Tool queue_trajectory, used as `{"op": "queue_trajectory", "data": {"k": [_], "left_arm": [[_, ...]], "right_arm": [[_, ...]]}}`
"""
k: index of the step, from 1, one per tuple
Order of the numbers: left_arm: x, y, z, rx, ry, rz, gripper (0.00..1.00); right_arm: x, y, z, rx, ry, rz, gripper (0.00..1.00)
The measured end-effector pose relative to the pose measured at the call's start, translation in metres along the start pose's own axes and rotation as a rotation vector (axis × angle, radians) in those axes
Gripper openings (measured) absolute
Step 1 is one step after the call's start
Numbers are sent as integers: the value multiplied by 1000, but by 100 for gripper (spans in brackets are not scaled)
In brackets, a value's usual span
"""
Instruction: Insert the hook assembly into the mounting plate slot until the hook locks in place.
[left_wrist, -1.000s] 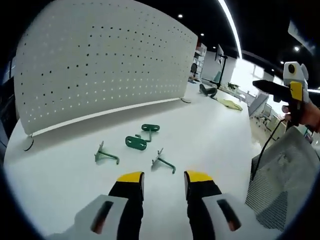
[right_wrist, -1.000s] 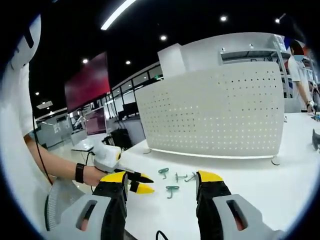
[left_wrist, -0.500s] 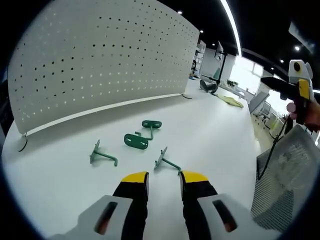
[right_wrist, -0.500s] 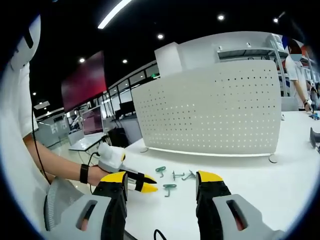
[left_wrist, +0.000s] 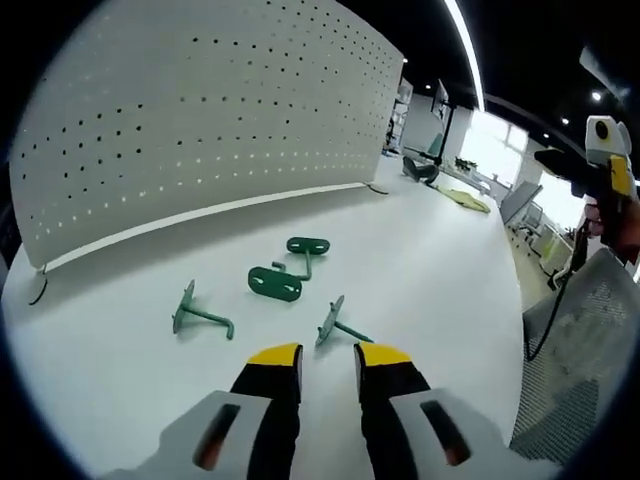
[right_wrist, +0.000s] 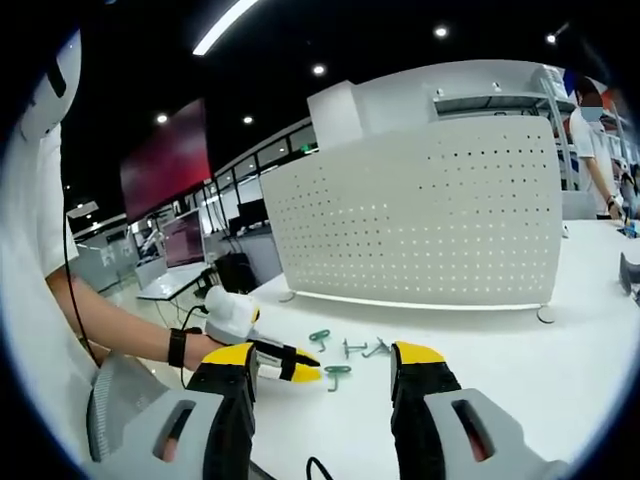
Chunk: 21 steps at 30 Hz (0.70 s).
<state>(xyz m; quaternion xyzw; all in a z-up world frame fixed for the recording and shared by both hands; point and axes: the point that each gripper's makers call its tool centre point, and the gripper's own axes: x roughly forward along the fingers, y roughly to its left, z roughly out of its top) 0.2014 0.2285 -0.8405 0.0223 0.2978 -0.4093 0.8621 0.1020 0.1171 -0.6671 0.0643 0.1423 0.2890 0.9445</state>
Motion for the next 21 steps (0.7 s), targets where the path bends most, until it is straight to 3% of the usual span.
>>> {"op": "queue_trajectory", "data": {"k": [21], "left_arm": [[18,-2,3,40,2,-24,12]], "right_arm": [[-2,0,-1,1,13,-13,53]]}}
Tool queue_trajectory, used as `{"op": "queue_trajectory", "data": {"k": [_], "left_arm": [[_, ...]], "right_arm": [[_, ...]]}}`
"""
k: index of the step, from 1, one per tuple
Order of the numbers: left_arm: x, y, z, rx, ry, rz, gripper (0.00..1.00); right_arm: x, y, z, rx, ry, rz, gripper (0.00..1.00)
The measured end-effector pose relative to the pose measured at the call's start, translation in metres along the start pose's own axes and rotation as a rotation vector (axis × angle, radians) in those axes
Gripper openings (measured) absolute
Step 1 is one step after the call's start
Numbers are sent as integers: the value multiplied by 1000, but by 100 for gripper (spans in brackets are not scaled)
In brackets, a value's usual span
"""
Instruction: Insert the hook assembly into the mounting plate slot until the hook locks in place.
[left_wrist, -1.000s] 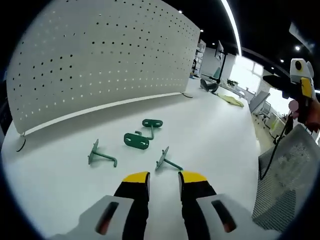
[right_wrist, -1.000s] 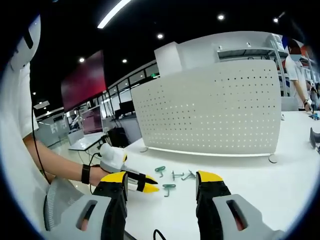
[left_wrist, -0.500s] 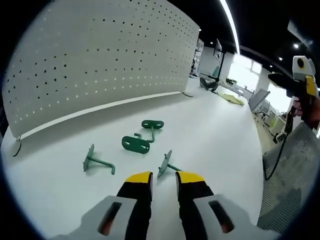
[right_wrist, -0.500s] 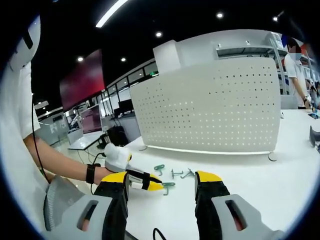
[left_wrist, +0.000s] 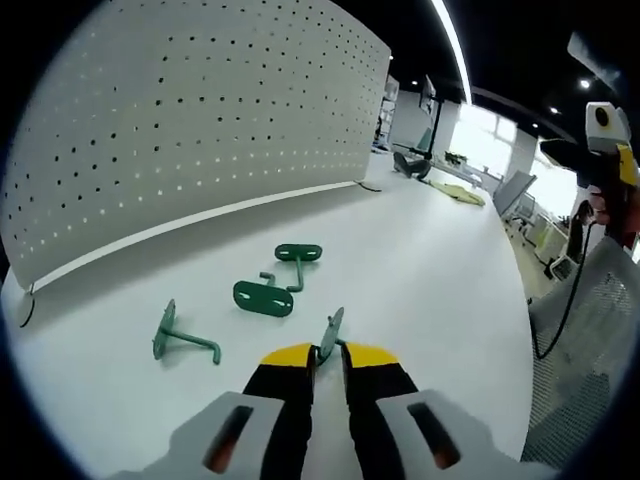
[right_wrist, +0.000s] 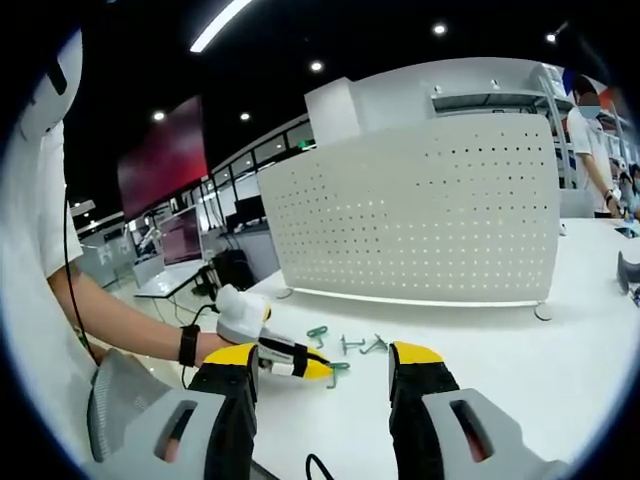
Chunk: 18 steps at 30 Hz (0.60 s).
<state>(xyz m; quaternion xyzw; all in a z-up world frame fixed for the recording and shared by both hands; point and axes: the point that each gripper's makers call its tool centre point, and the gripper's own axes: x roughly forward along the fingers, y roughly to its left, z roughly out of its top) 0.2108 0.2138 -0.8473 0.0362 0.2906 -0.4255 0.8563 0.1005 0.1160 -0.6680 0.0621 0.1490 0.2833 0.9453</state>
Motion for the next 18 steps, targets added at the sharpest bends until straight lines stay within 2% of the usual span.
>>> {"op": "queue_trajectory", "data": {"k": [5,18], "left_arm": [[0,0,-3,0,11,-1,7],[-10,-5,2,-47,-2,-5,6]], "right_arm": [[0,-2,0,-1,0,-6,53],[5,4,-1,0,0,10,52]]}}
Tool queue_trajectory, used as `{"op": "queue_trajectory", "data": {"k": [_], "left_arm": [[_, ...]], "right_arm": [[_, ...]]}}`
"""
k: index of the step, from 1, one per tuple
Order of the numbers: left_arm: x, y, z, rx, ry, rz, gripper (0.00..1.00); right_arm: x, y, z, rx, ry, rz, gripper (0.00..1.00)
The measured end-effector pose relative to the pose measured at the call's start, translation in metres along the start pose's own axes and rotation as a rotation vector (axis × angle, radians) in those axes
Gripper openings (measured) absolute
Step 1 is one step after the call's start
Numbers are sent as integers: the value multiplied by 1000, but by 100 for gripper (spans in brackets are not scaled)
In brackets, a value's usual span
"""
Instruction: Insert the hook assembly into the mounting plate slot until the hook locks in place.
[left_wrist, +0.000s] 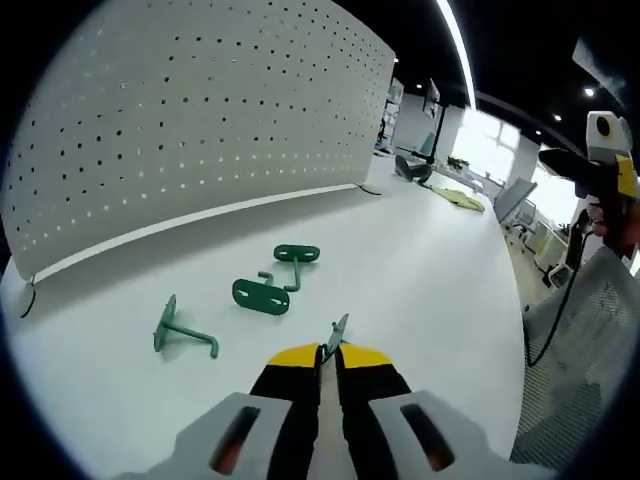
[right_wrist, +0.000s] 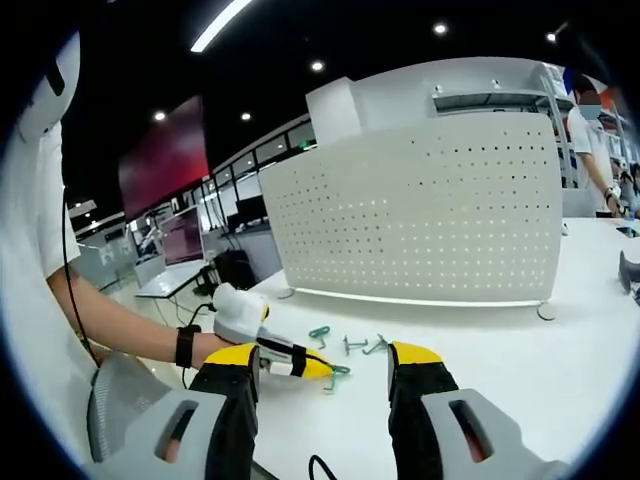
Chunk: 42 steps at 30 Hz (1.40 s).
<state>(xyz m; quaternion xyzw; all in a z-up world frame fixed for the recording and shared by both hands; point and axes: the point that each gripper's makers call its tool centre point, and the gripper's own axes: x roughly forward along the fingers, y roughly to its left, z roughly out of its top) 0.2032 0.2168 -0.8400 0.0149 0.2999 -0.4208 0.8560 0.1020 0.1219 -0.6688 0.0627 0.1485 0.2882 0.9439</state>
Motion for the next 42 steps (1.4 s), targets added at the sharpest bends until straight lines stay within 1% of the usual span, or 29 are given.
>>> {"op": "queue_trajectory", "data": {"k": [2,4,8,9,11,14,17,21,26,27,33,42], "left_arm": [[-2,-1,-1,-3,6,-1,4],[-4,-2,-3,-33,14,-2,4],[-9,-4,-2,-45,12,-5,3],[-10,-7,-2,-65,12,-16,3],[-13,-10,1,-95,3,-16,2],[-16,-15,3,-100,9,-31,2],[-17,-17,3,-105,17,-30,2],[-21,-26,10,-120,10,-46,2],[-26,-38,15,-137,29,-71,2],[-28,-41,17,-142,30,-72,2],[-38,-55,30,-144,18,-96,1],[-55,-65,41,-160,7,-104,1]], "right_arm": [[0,0,0,-1,-1,2,52],[-1,1,0,-2,-4,4,52],[-2,2,0,-1,-7,5,52],[-2,2,0,-2,-7,5,52],[-2,2,1,-2,-9,6,52],[-3,3,1,-3,-14,7,52],[-2,4,1,-4,-15,11,52],[-3,6,1,-6,-21,15,51],[-2,8,0,-26,-17,16,50],[-3,9,1,-26,-25,19,50],[-2,11,-1,-36,-21,23,49],[1,18,-4,-67,-10,53,44]]}}
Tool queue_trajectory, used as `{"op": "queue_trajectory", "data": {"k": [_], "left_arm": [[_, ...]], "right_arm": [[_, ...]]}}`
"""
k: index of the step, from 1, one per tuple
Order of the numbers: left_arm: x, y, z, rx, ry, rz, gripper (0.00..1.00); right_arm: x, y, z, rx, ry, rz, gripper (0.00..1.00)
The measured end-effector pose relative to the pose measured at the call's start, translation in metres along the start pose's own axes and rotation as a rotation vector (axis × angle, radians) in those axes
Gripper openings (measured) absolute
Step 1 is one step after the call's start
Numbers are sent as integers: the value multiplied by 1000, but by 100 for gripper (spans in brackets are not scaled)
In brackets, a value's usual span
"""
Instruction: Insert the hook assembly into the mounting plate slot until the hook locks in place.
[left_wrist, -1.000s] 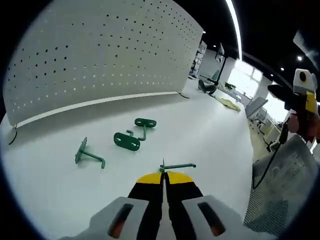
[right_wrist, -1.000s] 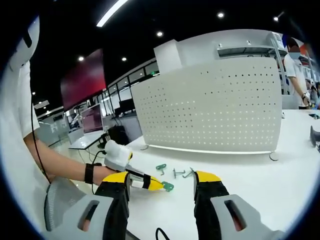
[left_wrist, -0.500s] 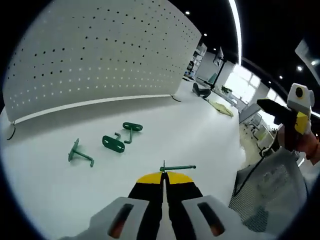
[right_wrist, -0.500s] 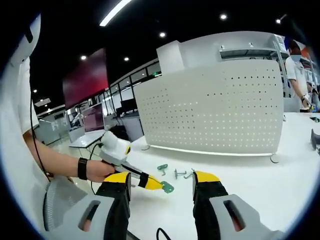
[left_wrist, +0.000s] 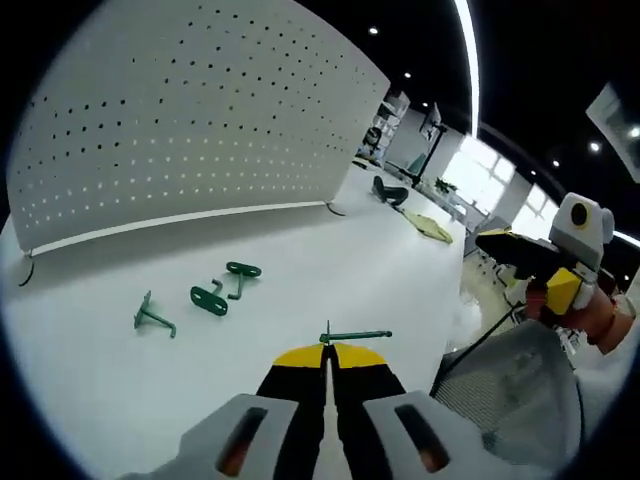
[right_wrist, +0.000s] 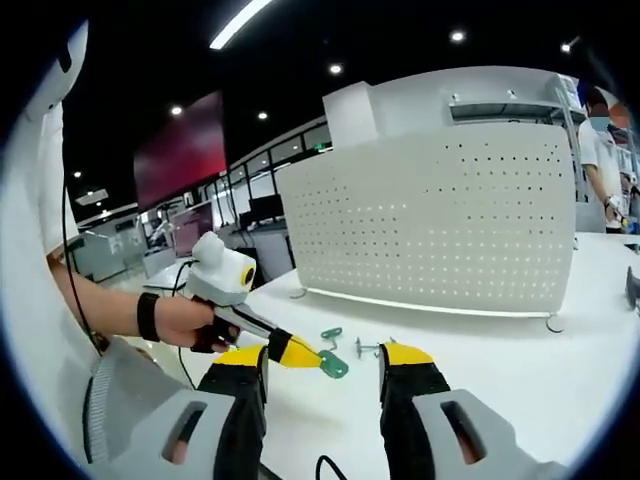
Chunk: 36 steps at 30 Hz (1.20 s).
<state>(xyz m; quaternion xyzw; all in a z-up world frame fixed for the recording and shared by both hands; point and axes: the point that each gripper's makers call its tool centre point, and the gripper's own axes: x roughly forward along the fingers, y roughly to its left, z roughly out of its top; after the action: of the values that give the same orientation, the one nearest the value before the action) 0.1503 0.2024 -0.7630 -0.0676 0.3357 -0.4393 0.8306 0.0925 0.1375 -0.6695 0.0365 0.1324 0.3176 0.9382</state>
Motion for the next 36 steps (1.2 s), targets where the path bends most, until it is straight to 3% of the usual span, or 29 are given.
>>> {"op": "queue_trajectory", "data": {"k": [25,36], "left_arm": [[-35,-41,20,-8,-64,18,1],[-47,-56,17,-23,-68,21,1]], "right_arm": [[12,22,-7,-86,41,108,26],[19,35,-17,-208,107,144,16]]}}
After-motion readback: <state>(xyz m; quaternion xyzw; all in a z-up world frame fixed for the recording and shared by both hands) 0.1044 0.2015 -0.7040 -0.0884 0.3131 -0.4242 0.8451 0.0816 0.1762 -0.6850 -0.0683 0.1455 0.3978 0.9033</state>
